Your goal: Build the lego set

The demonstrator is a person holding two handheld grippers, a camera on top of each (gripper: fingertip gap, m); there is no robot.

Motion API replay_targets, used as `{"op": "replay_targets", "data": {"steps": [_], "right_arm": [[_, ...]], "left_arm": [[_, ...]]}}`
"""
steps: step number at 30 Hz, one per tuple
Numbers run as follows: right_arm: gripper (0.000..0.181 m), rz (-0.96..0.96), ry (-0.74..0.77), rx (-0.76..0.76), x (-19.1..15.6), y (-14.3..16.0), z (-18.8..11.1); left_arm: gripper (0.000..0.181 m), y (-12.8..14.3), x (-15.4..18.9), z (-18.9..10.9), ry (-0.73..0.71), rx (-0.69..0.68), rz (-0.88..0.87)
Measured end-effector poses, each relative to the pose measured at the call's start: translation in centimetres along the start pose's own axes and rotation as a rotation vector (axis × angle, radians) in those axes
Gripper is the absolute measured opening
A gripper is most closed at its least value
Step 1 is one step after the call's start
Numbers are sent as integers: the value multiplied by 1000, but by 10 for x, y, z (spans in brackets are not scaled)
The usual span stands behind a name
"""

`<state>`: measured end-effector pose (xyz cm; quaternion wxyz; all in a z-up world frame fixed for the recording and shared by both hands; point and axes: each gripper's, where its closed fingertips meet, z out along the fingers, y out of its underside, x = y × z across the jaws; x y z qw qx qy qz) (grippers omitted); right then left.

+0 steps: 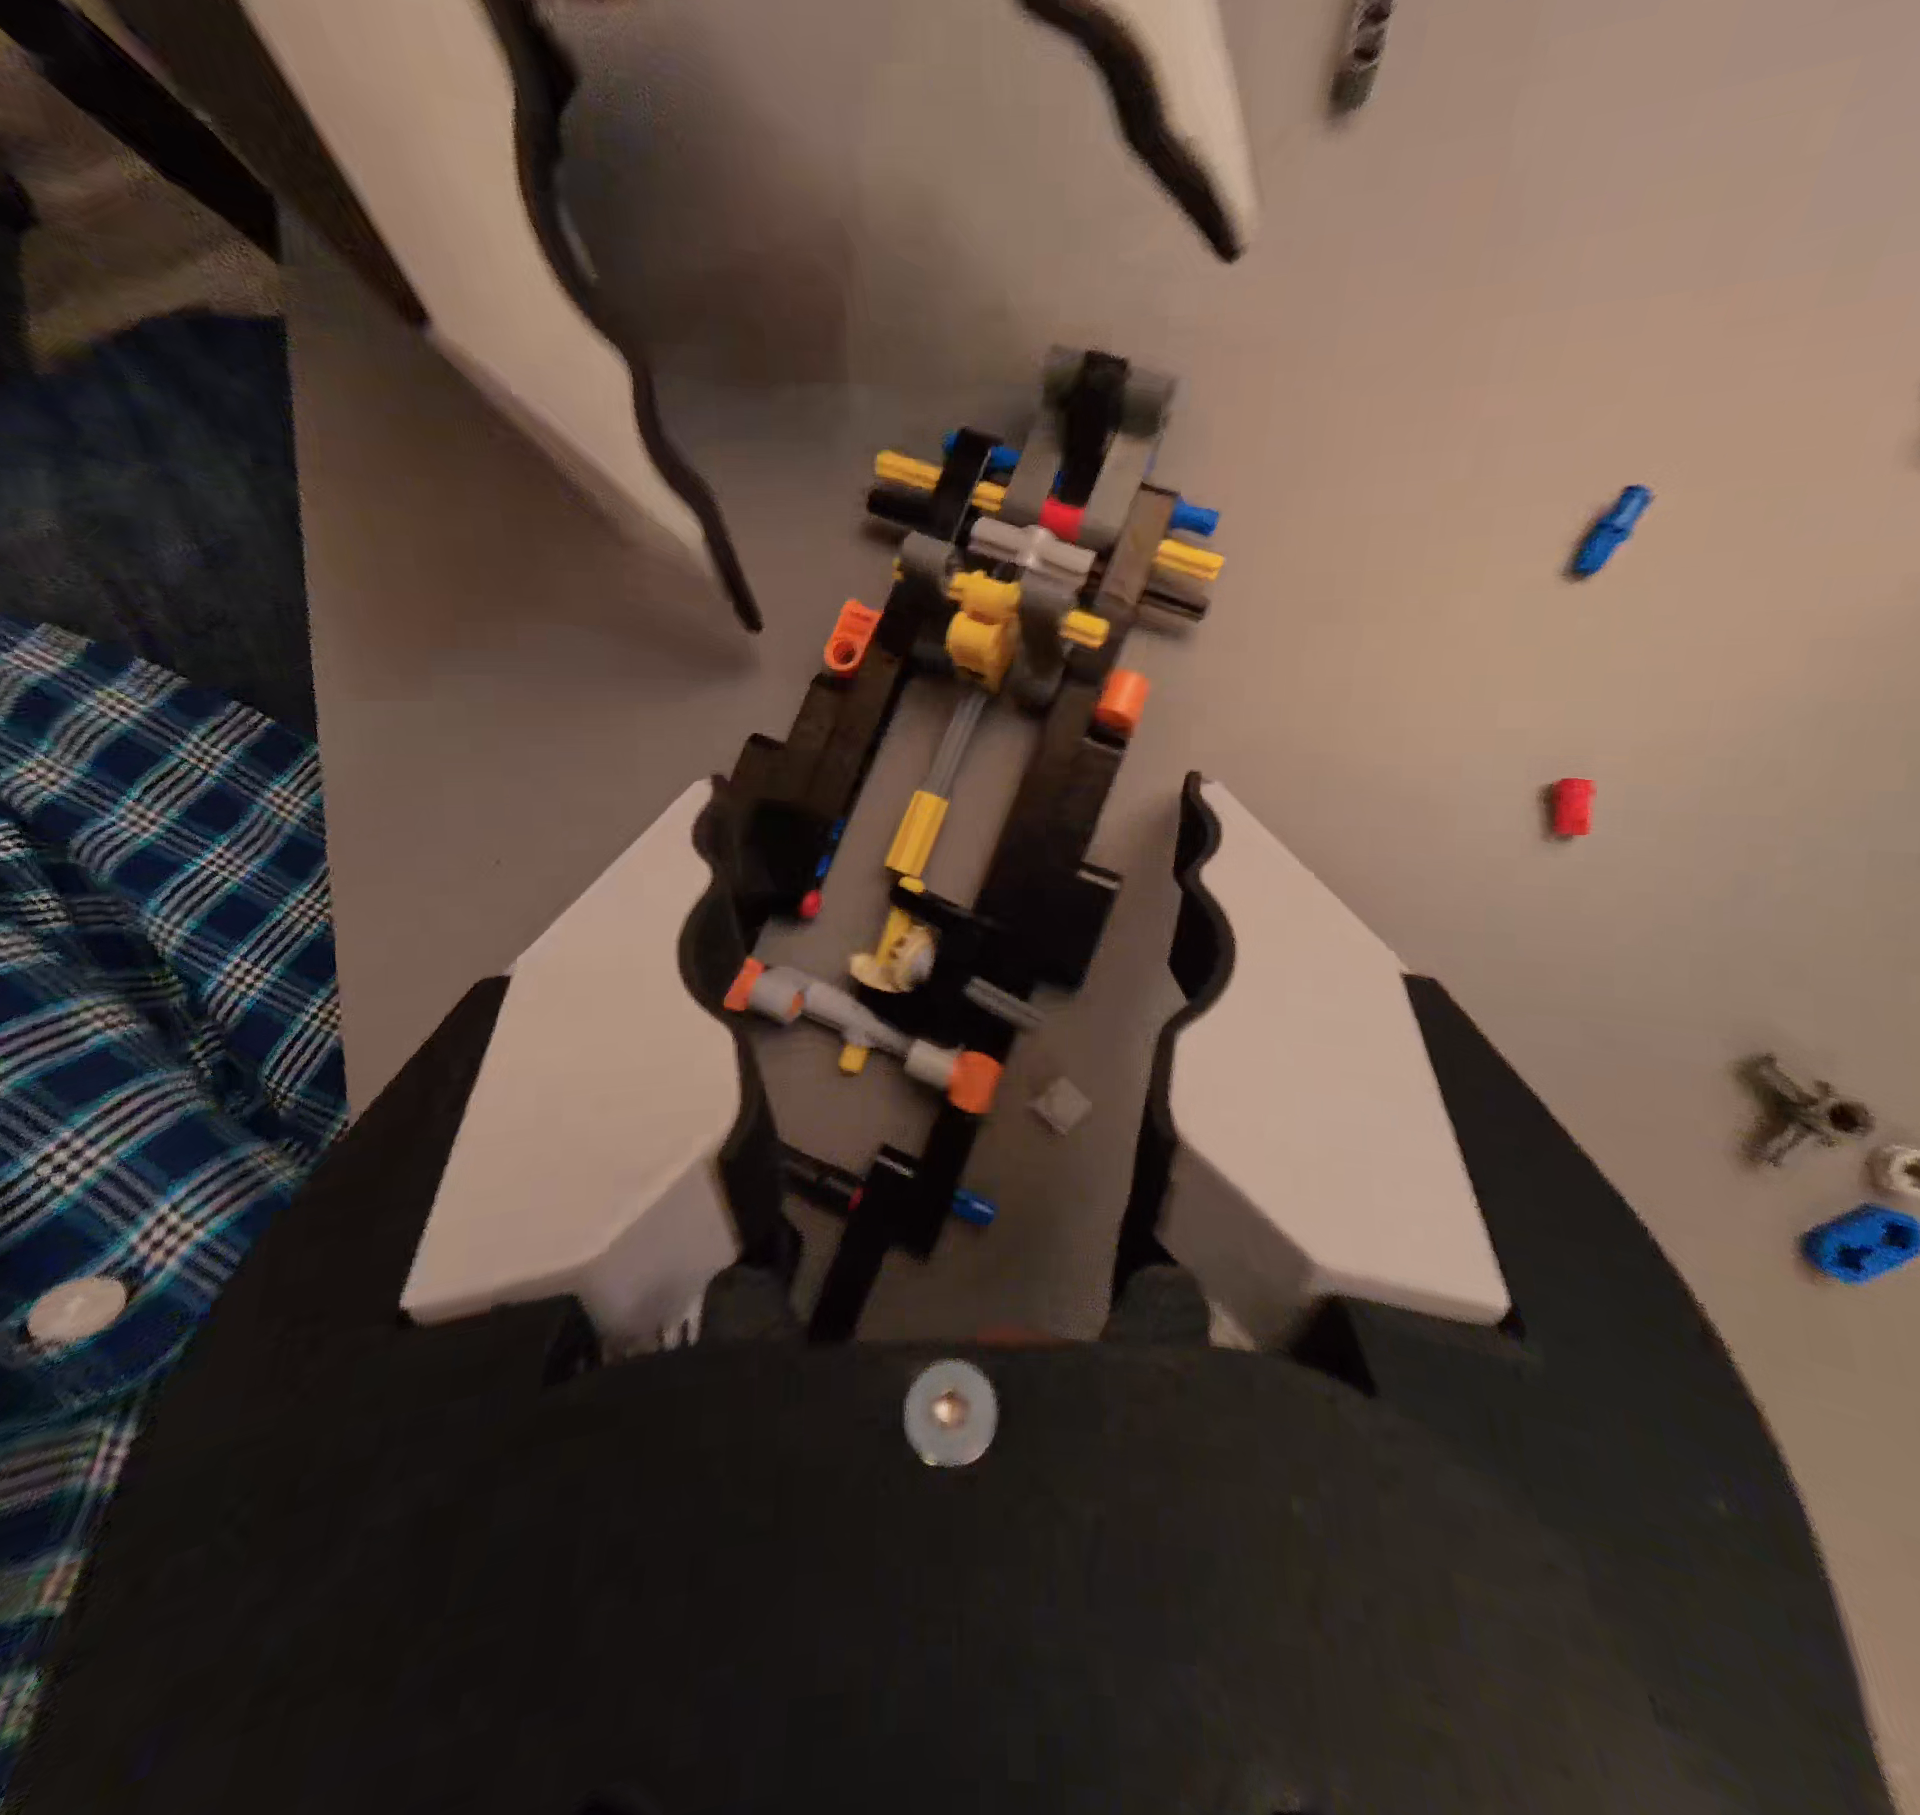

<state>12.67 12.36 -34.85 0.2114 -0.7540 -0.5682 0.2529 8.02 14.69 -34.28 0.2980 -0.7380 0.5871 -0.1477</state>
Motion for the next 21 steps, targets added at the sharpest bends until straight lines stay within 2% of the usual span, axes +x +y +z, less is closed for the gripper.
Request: {"op": "replay_targets", "data": {"steps": [1,4,6,10,11,12,13,16,19,21], "right_arm": [[87,-1,28,-11,-1,1,3],[84,13,91,0,1,-3,7],[75,-6,78,14,-1,-5,9],[71,-37,15,25,-1,-7,9],[57,-42,-17,31,-1,-8,8],[34,-56,-38,36,1,-8,8],[29,-72,-54,39,3,-7,8],[31,-109,-71,41,7,-10,10],[47,-93,-101,28,10,-13,6],[64,-94,-95,18,15,-11,1]], "left_arm": [[103,1,0,2,30,-22,43],[103,-1,0,9,109,-52,126],[100,-1,1,13,149,-65,158],[84,-2,10,16,231,-56,144],[92,0,16,17,260,-57,142],[93,-1,17,17,252,-42,129],[90,-1,18,17,246,-28,114],[80,-1,16,16,218,-4,69],[75,-2,13,16,179,11,18],[75,-2,12,16,147,9,-22]]}}
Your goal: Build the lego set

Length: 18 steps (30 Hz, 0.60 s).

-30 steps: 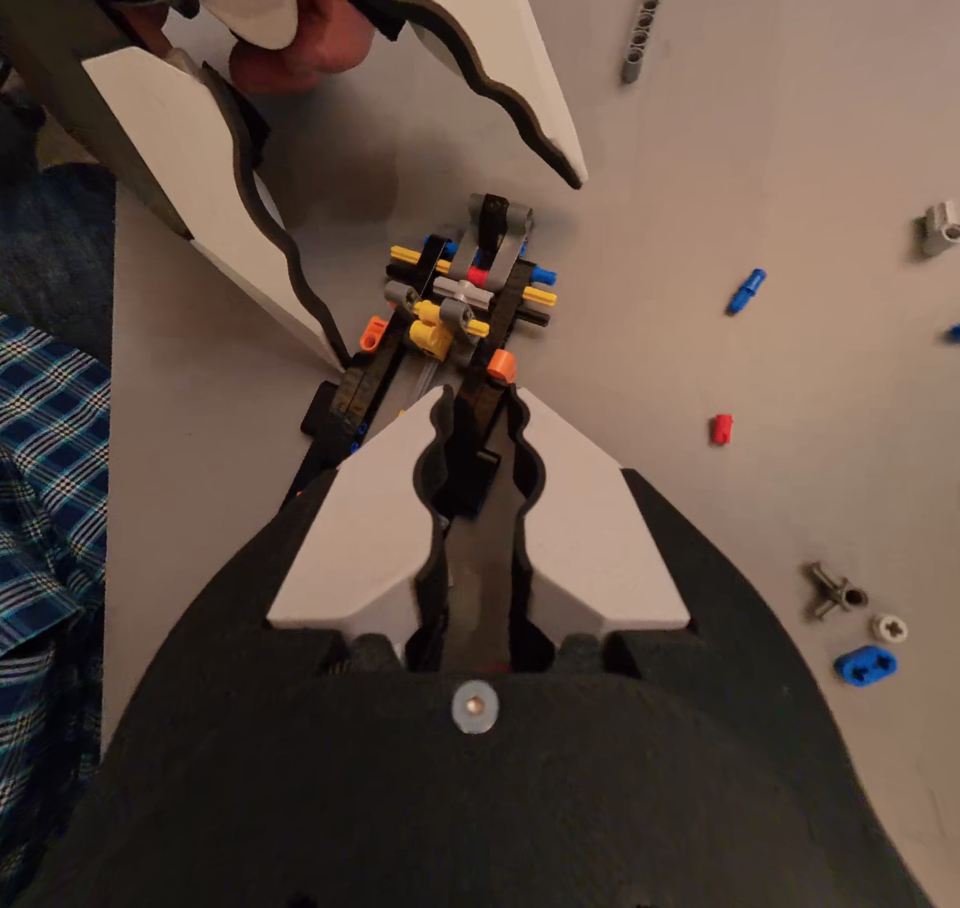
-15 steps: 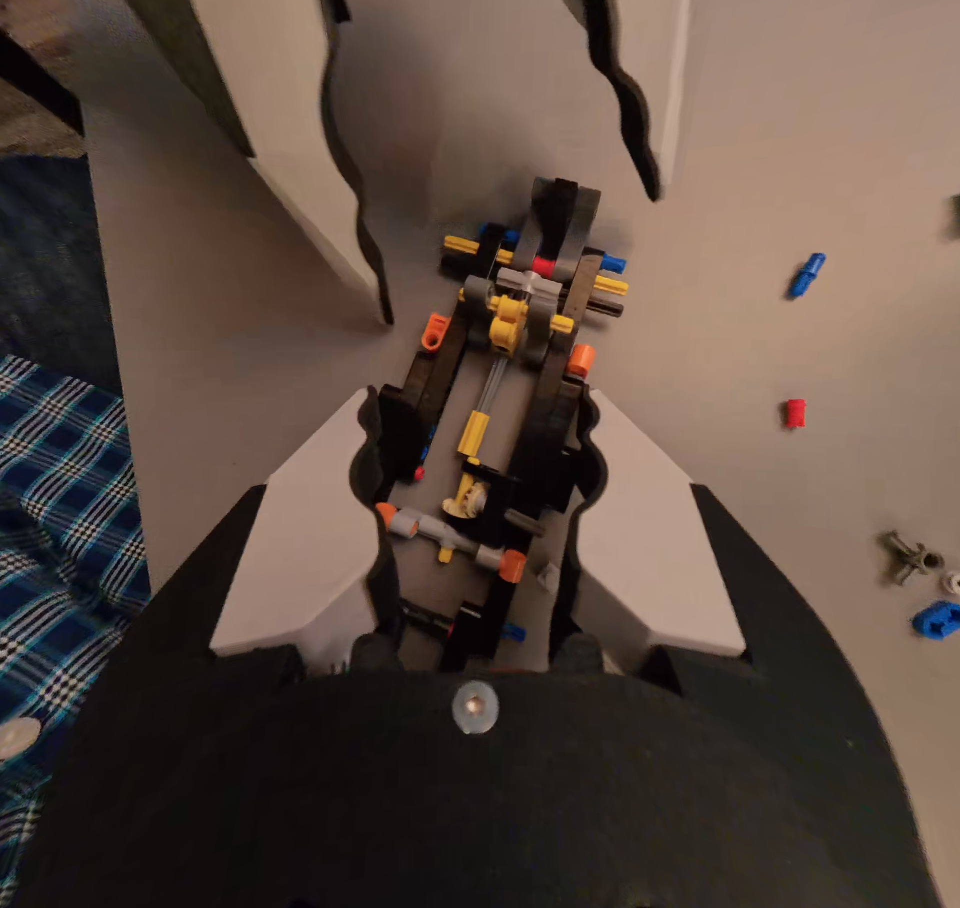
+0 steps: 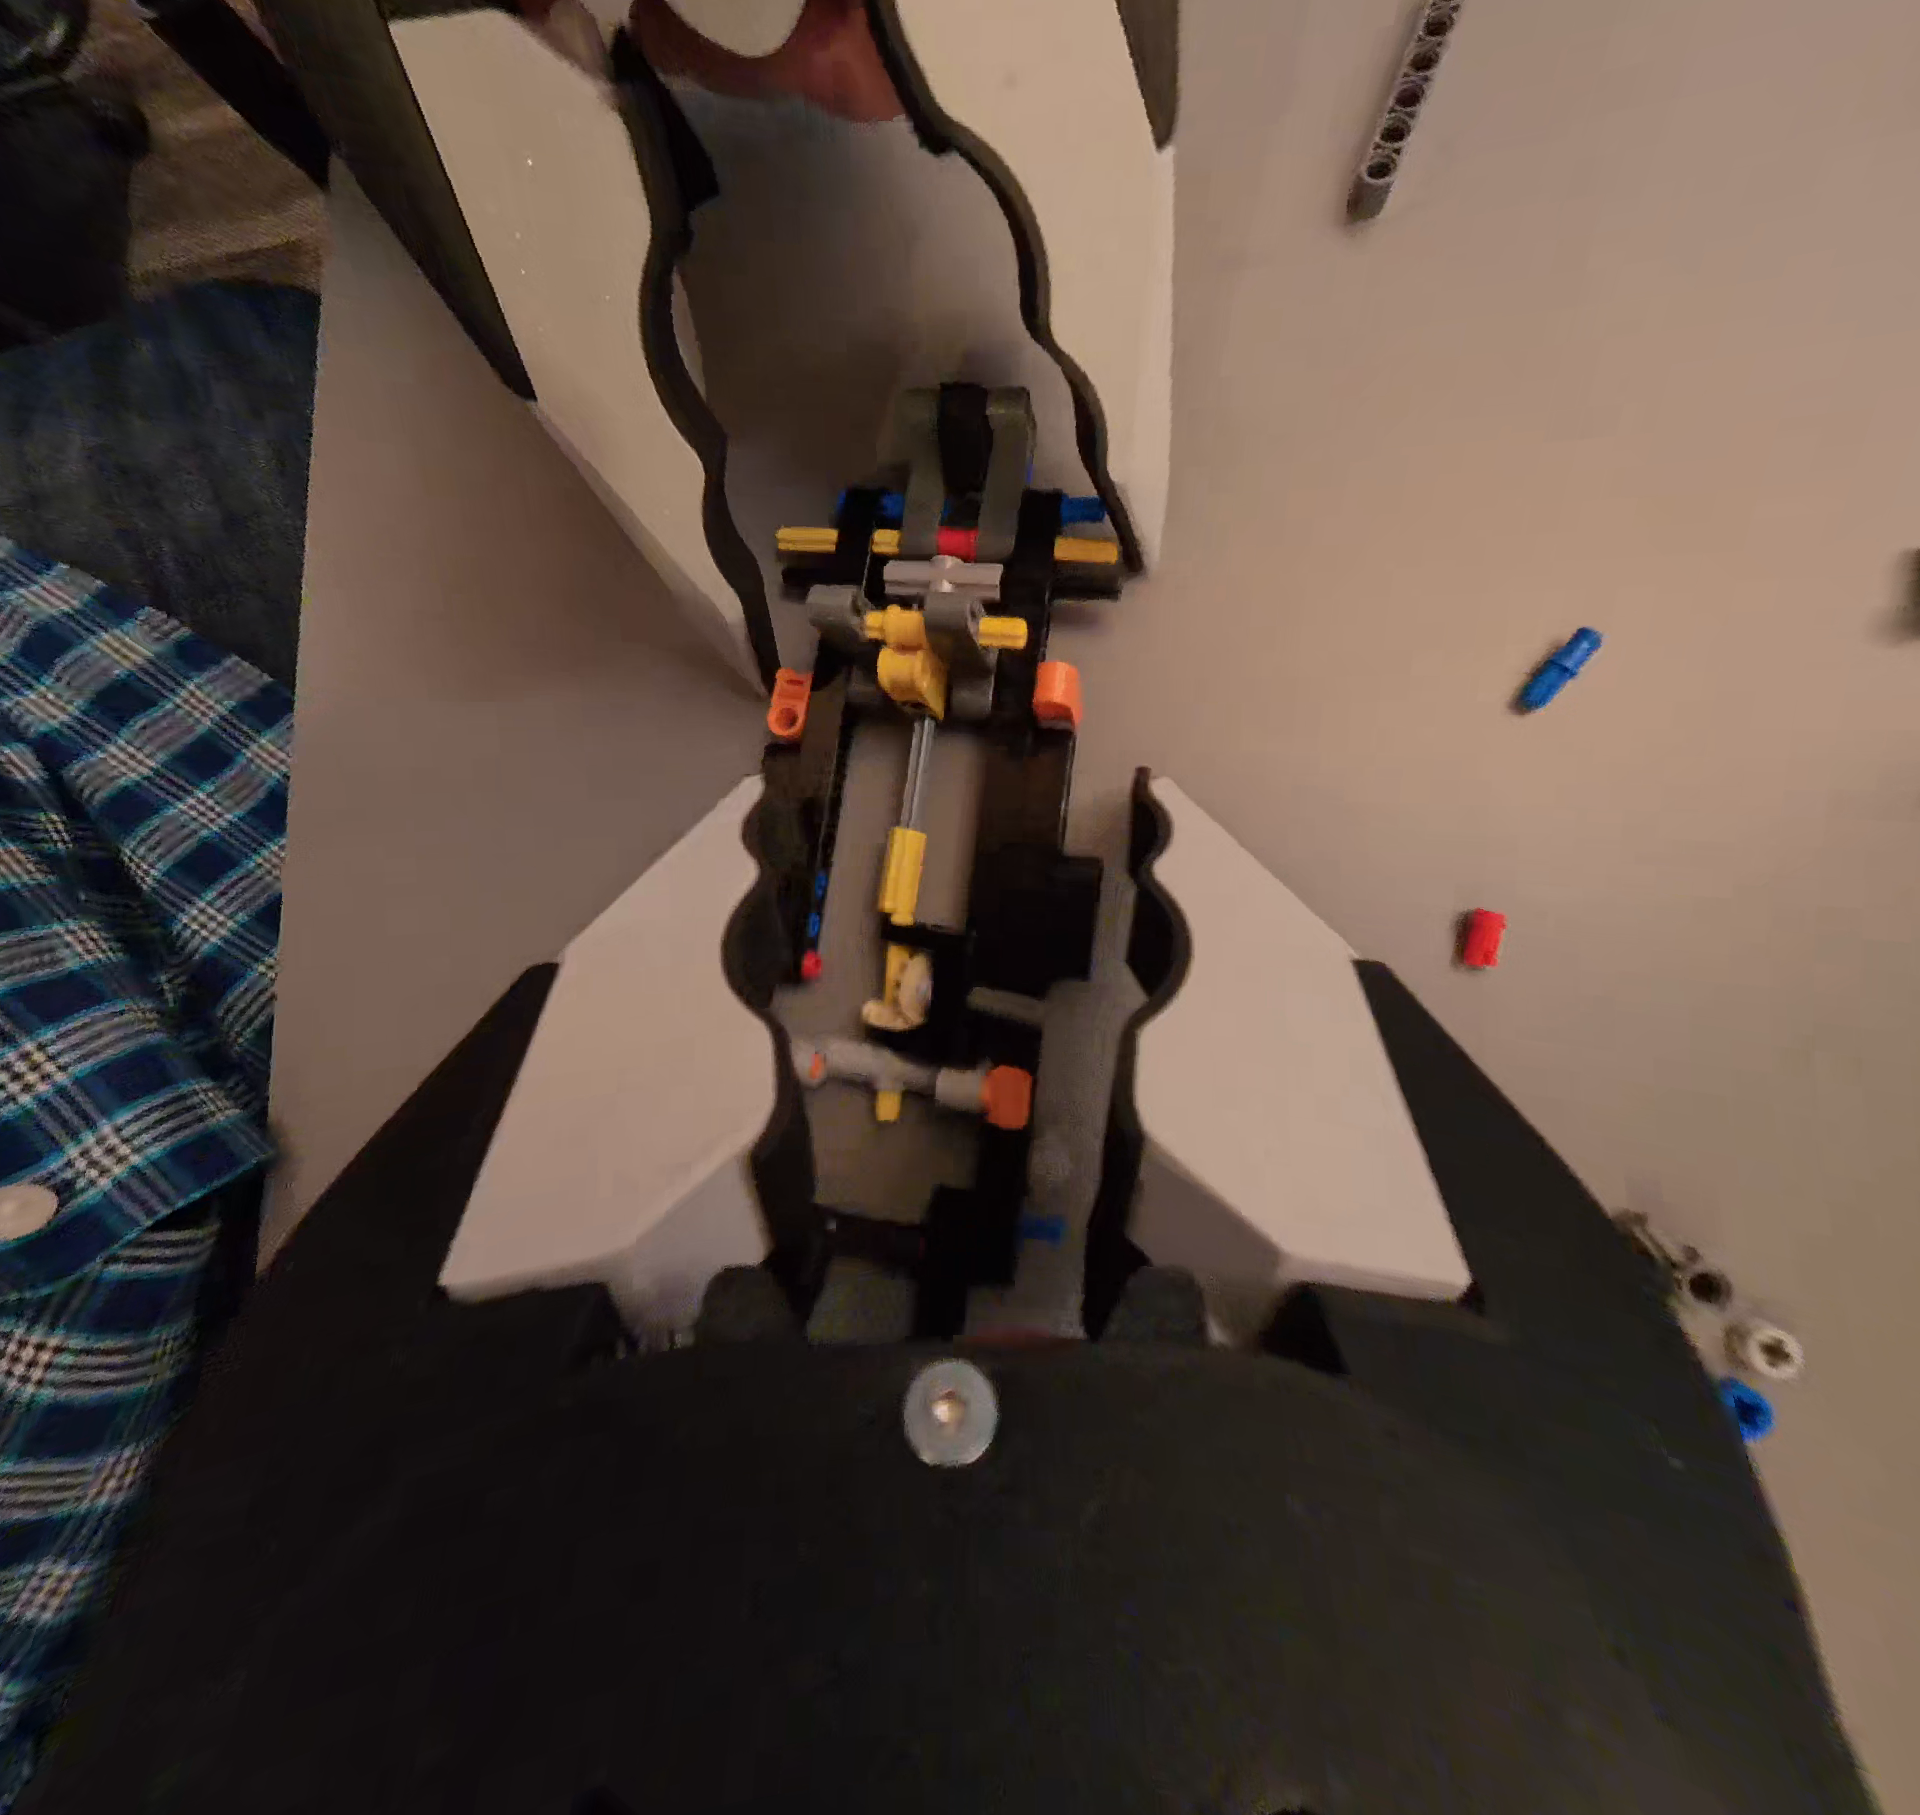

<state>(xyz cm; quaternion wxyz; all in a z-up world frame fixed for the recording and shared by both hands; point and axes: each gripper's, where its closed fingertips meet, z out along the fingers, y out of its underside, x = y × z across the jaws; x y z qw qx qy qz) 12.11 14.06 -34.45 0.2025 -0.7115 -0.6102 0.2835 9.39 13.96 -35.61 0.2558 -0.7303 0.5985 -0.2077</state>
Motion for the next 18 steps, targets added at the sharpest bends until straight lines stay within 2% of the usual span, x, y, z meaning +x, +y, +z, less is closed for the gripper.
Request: {"op": "replay_targets", "data": {"steps": [2,4,8,12,15,18], "right_arm": [[75,6,3,-10,2,4,-7],[77,19,15,10,7,6,-23],[76,98,42,131,22,2,-82],[69,139,112,153,29,22,-133],[73,137,132,126,20,37,-137],[78,105,106,95,0,39,-108]], "left_arm": [[75,-1,-1,0,-32,8,-42],[74,0,0,0,-55,7,-67],[74,2,2,-2,-81,0,-103],[75,5,4,-4,-89,4,-133],[77,5,6,-6,-81,8,-154],[78,6,8,-6,-98,-15,-159]]}}
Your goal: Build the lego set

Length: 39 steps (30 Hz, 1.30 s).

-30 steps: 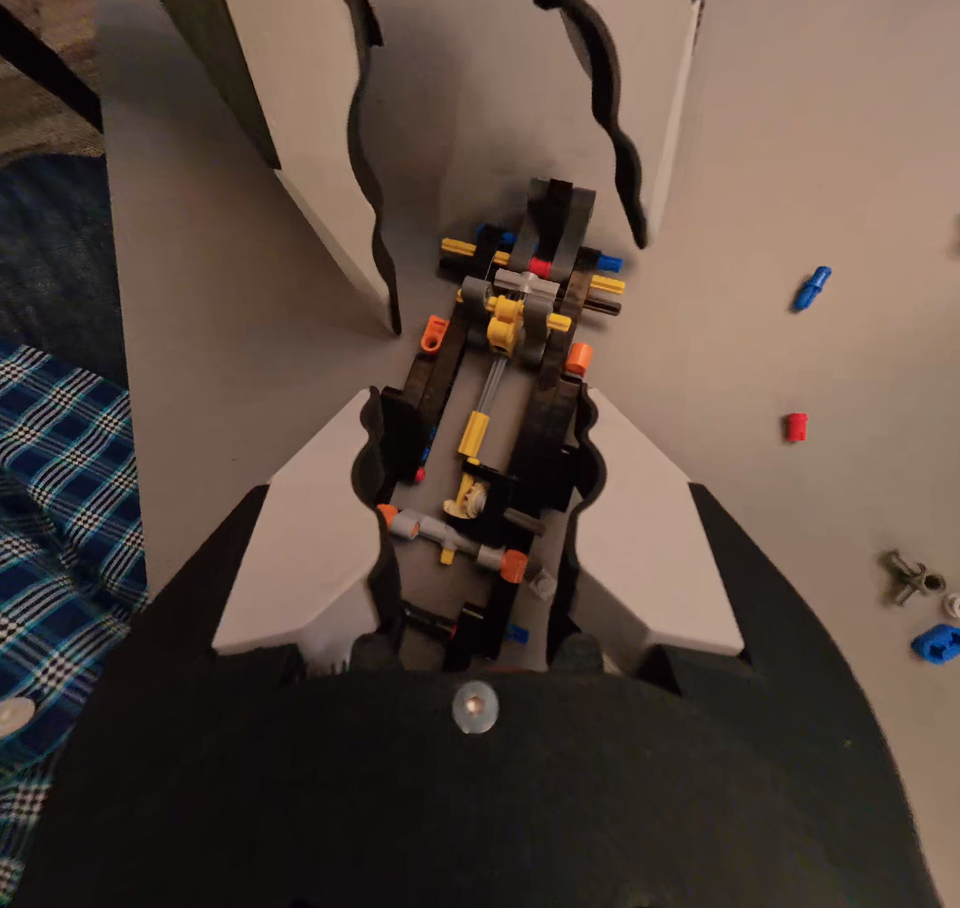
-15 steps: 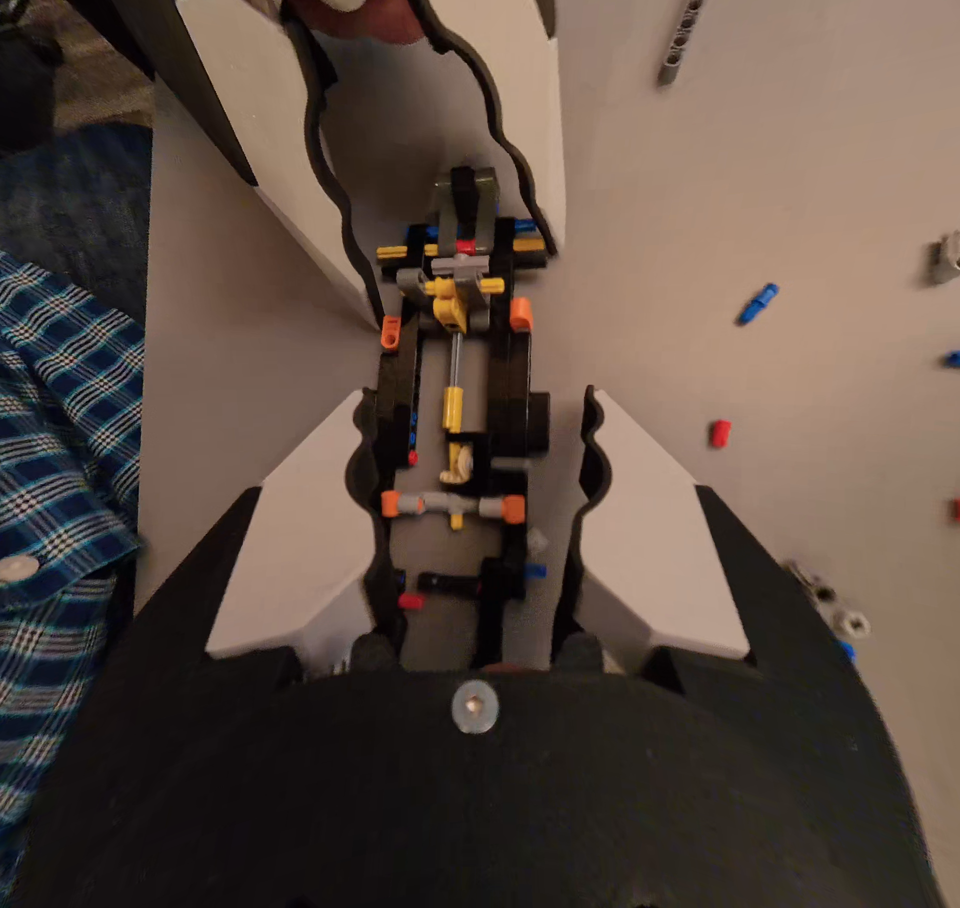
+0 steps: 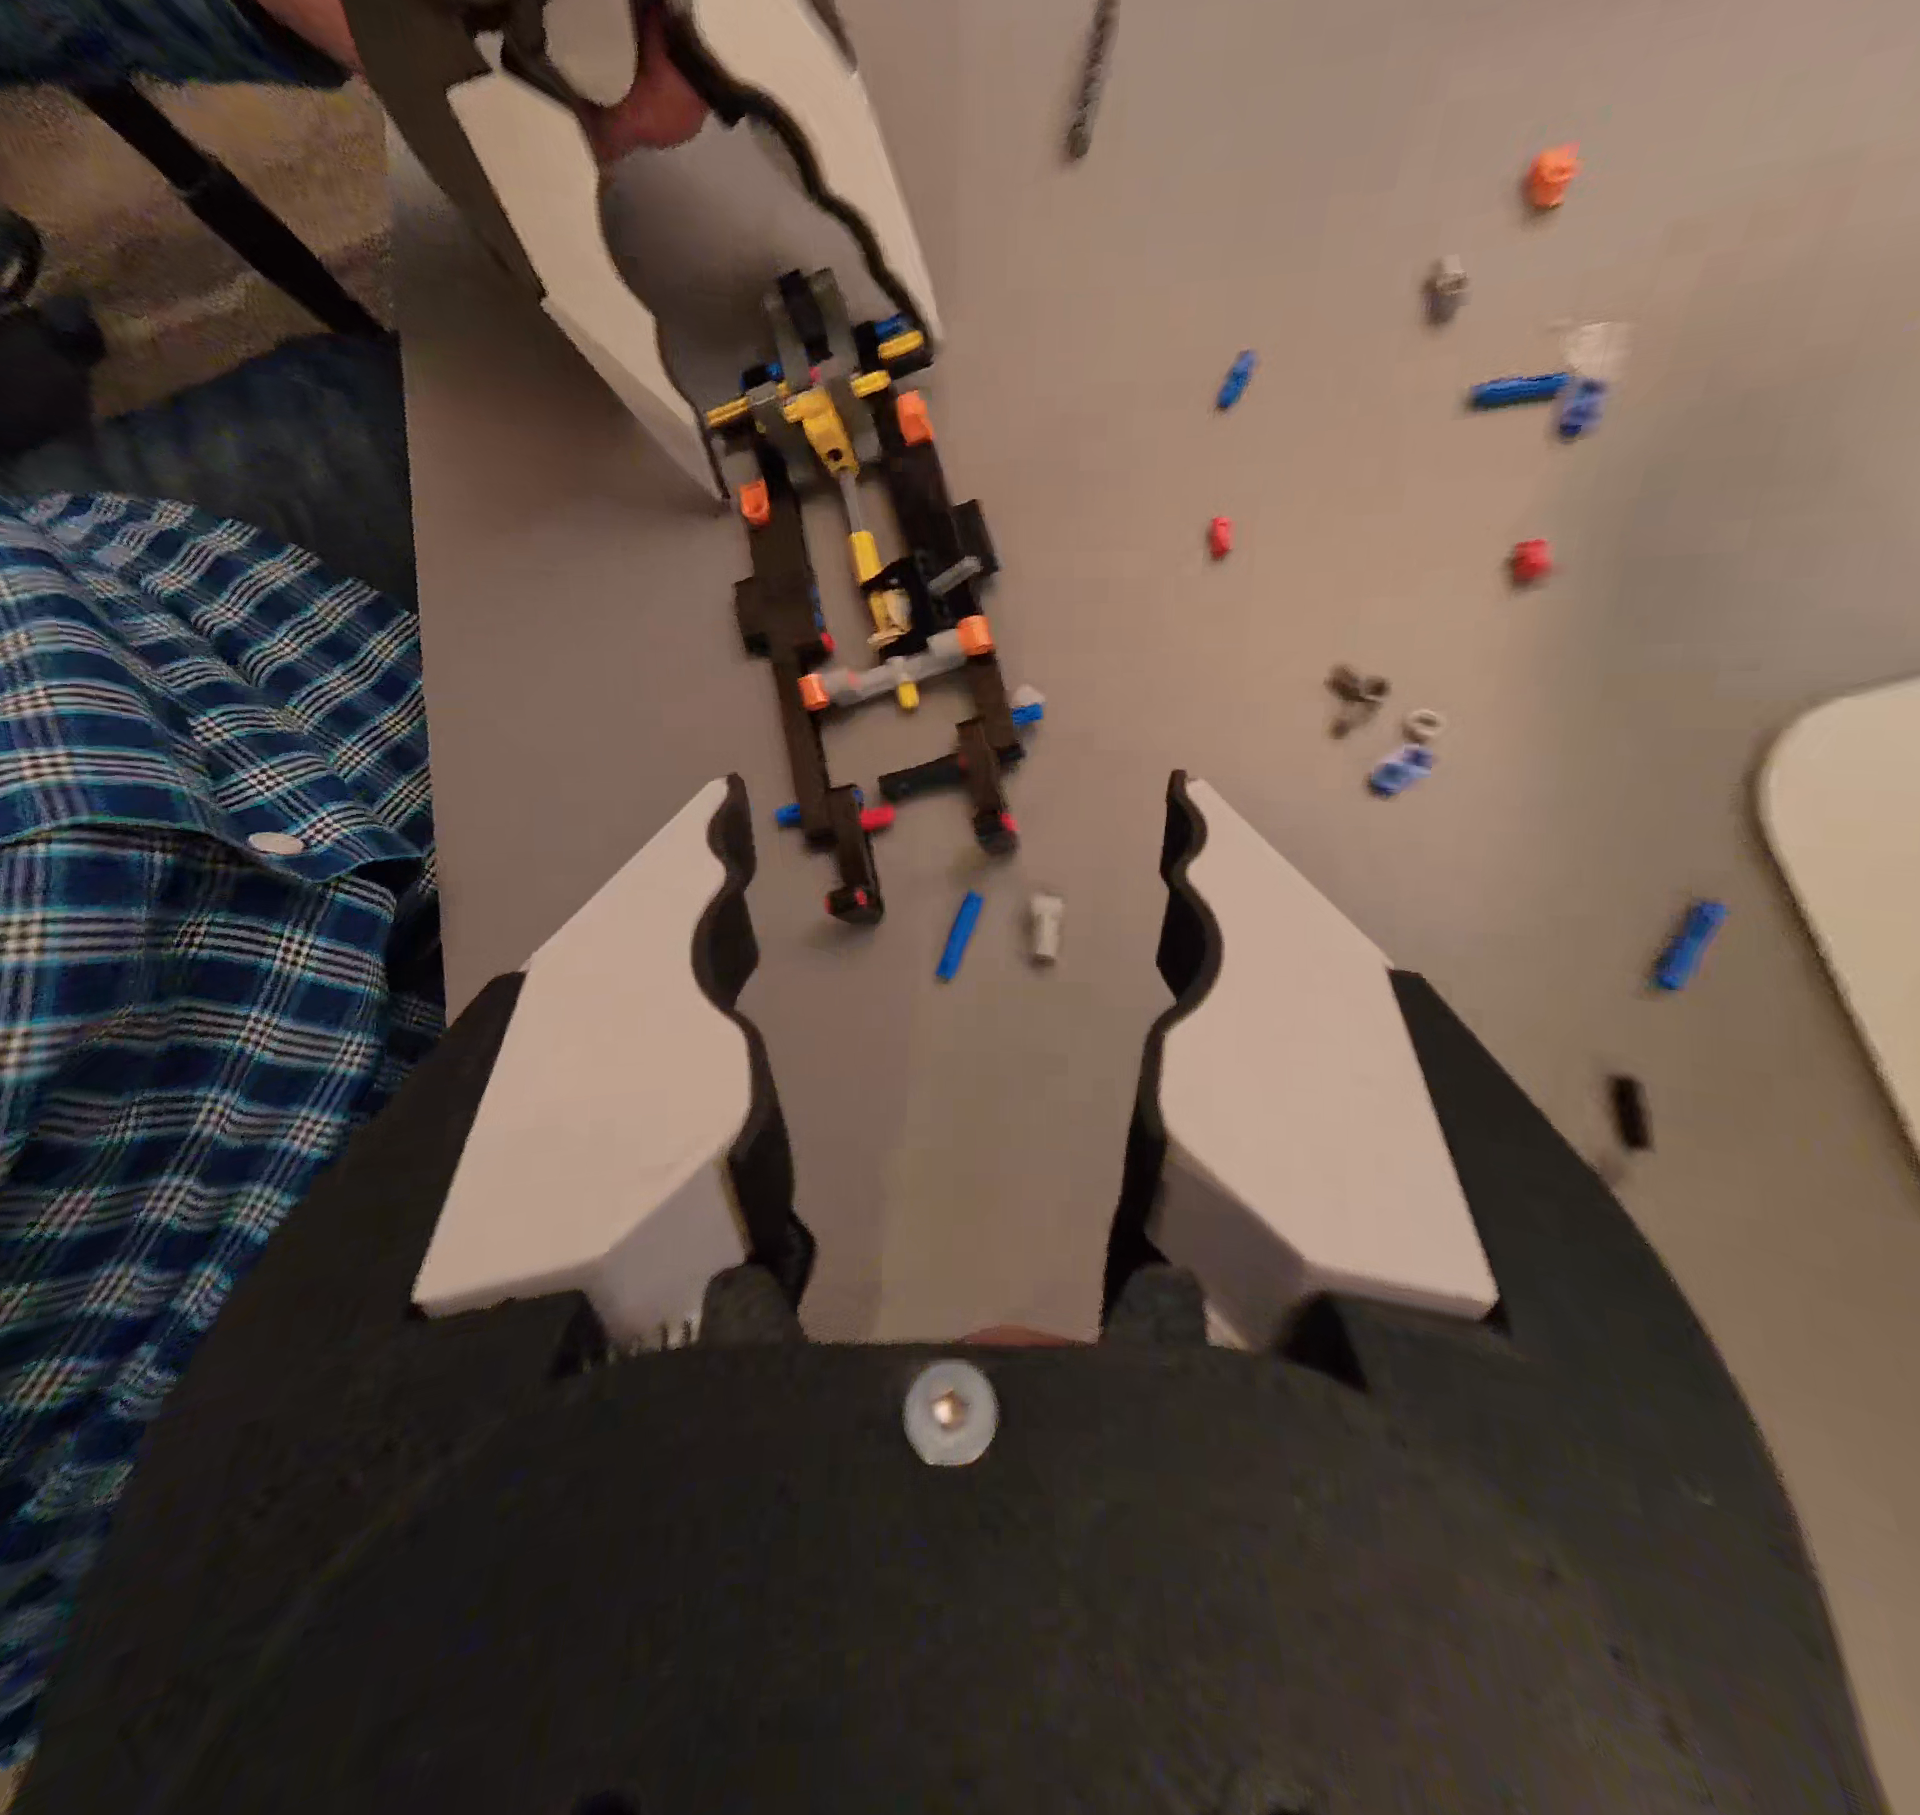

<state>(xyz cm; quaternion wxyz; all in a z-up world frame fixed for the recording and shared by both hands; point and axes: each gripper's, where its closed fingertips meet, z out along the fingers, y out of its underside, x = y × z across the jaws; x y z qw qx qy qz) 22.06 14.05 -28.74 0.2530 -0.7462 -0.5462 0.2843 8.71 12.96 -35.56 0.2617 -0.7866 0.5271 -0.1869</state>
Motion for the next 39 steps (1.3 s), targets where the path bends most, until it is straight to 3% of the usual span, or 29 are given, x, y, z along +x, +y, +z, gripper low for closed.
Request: {"op": "replay_targets", "data": {"steps": [5,10,18,23,24,39], "right_arm": [[85,-174,19,-95,-34,-8,68],[76,-192,21,-137,-28,-15,99],[86,-208,-54,-151,-32,-16,114],[73,-260,-78,-161,-33,-21,121],[63,-263,-95,-157,-35,-22,121],[60,-313,-121,-148,-37,-21,122]], "left_arm": [[73,1,7,-1,-39,-25,-49],[80,2,11,0,-34,-31,-14],[74,-6,10,5,-2,2,34],[70,-6,11,5,-3,19,35],[70,-6,11,5,-3,20,37],[68,-6,12,4,-39,53,0]]}}
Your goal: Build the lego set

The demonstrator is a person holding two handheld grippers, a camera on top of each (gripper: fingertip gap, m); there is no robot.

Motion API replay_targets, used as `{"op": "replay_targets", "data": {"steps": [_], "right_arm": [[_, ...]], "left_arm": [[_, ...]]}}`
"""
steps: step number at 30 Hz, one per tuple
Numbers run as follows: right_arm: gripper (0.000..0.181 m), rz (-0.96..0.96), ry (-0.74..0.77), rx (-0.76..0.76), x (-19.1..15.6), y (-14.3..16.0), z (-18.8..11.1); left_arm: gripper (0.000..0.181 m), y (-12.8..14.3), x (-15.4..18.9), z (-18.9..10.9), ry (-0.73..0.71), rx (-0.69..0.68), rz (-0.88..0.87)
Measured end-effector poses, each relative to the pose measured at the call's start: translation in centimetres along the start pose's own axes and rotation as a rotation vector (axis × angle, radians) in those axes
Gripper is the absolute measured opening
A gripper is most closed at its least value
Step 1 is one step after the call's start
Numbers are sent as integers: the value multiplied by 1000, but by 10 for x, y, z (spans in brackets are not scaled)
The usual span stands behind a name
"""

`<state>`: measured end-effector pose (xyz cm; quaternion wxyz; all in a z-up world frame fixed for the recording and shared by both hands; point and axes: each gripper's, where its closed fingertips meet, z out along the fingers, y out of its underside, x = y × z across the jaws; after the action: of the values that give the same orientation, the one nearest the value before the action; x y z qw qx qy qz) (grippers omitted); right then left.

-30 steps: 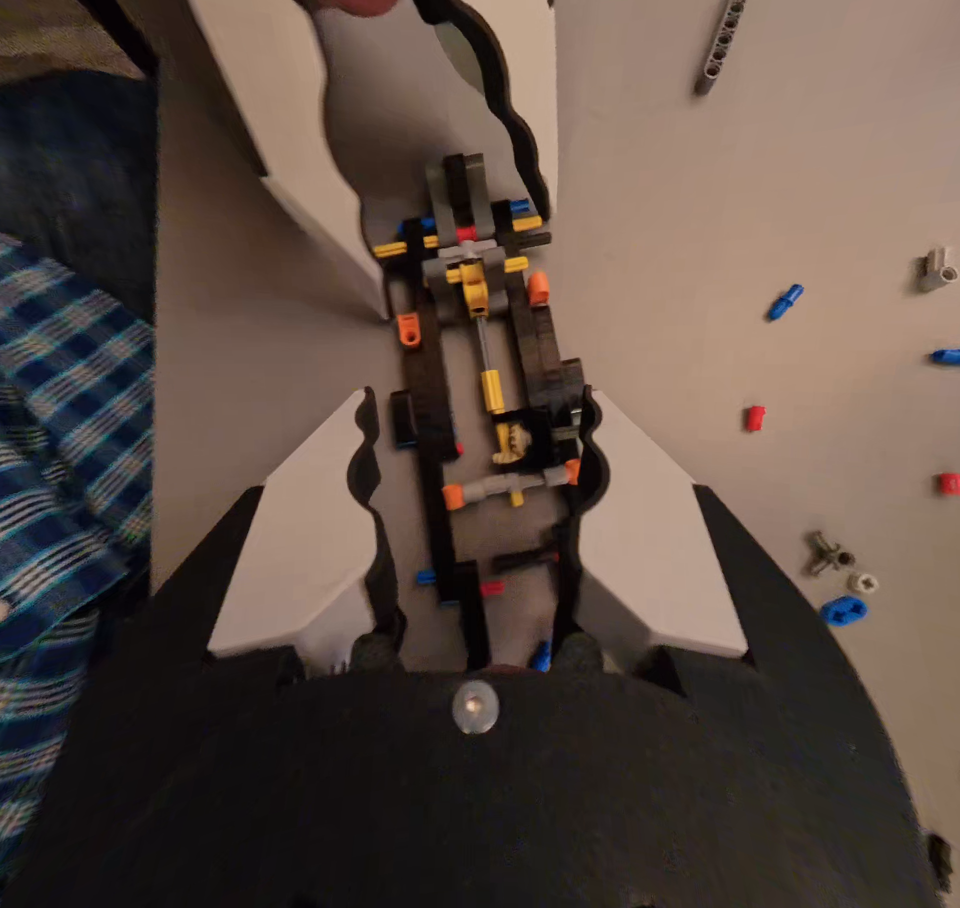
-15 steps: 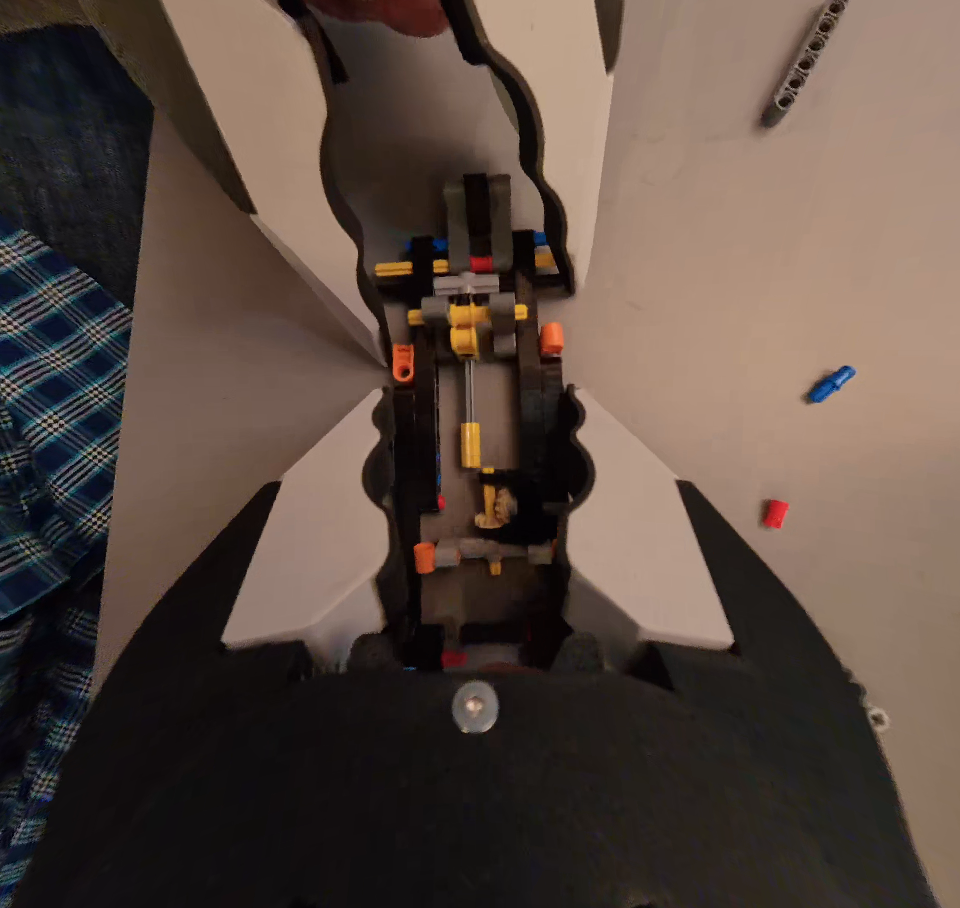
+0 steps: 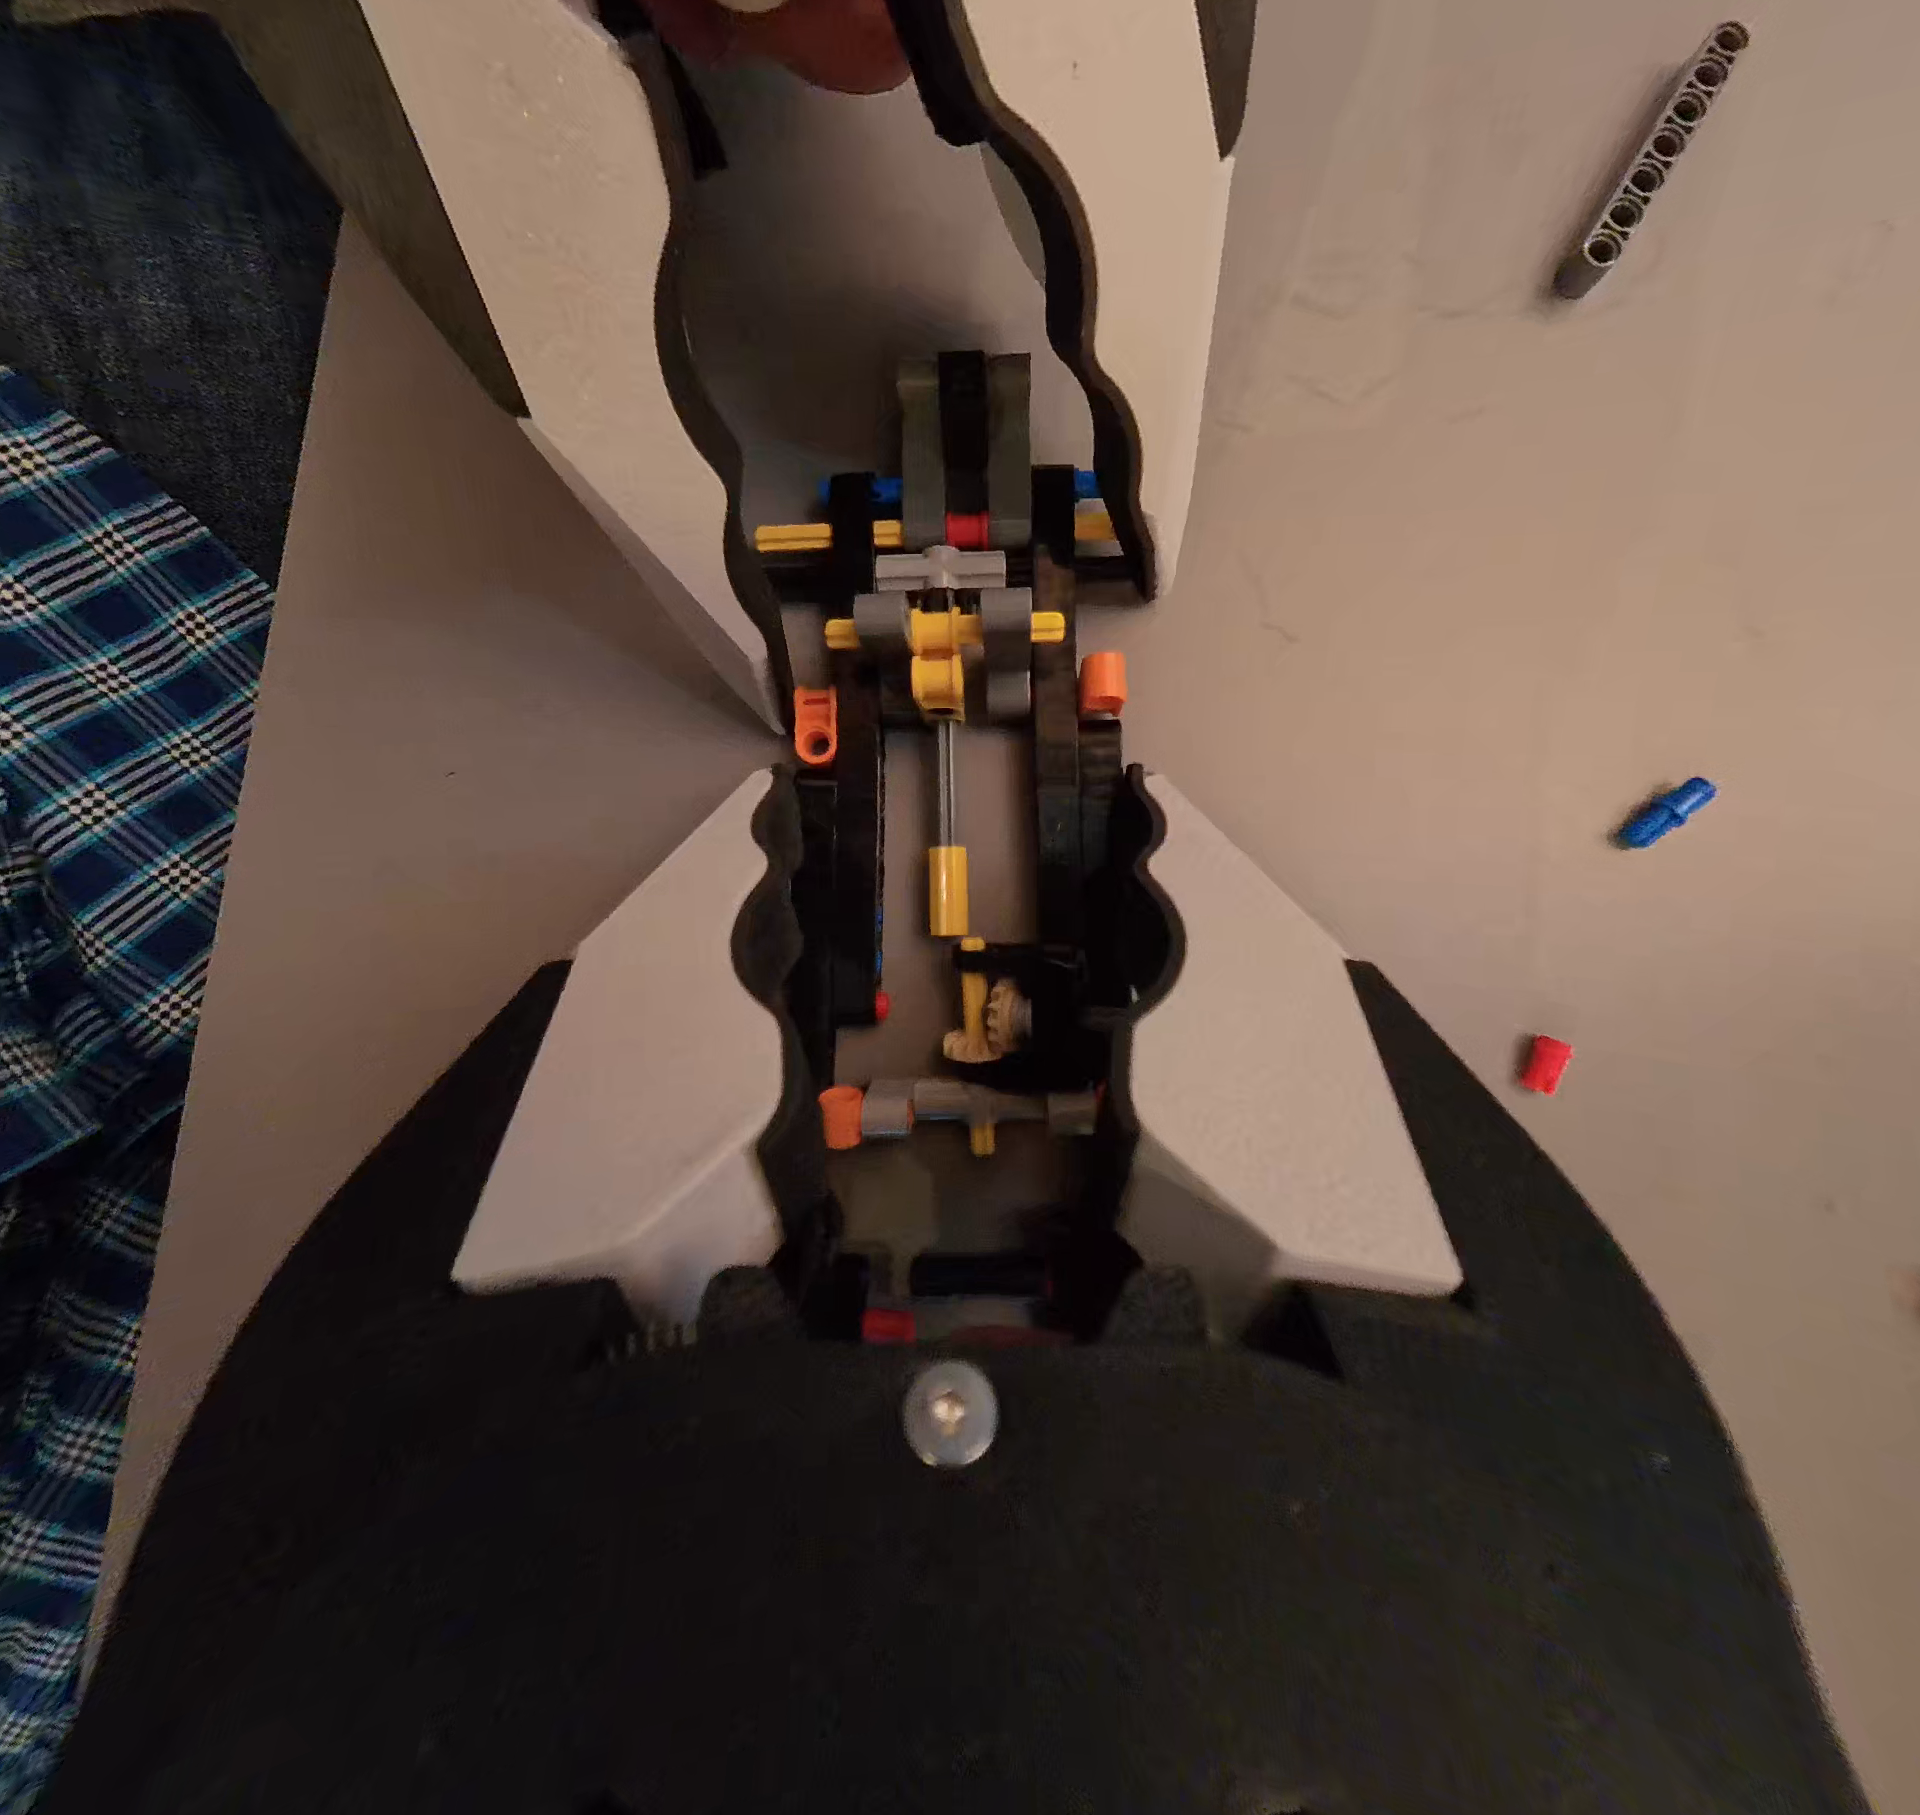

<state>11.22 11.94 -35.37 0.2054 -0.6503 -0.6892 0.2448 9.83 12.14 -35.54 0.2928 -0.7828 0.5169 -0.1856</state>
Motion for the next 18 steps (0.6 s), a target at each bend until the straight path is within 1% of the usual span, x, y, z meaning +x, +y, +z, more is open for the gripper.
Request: {"op": "replay_targets", "data": {"steps": [5,6,7,8,10,13,15,17,18], "right_arm": [[62,19,-10,4,0,-1,0],[63,29,-1,5,1,-1,-1],[70,39,9,11,2,-1,-3],[69,44,17,24,3,-2,-6],[64,47,27,49,1,-4,-14],[62,36,51,42,-3,-2,-19],[58,37,57,51,-10,-2,-24],[48,42,61,58,-18,-1,-30],[42,50,56,59,-23,0,-32]], "left_arm": [[69,1,1,-1,-6,-2,-20],[69,2,1,-2,-3,-7,-20],[70,2,2,-3,4,-9,-25],[72,2,4,-5,13,-4,-31],[75,2,6,-7,16,-7,-14],[75,4,7,-9,13,-26,4],[67,9,6,-10,14,-48,11],[57,12,9,-11,23,-58,-6],[56,11,9,-11,11,-57,-16]]}}
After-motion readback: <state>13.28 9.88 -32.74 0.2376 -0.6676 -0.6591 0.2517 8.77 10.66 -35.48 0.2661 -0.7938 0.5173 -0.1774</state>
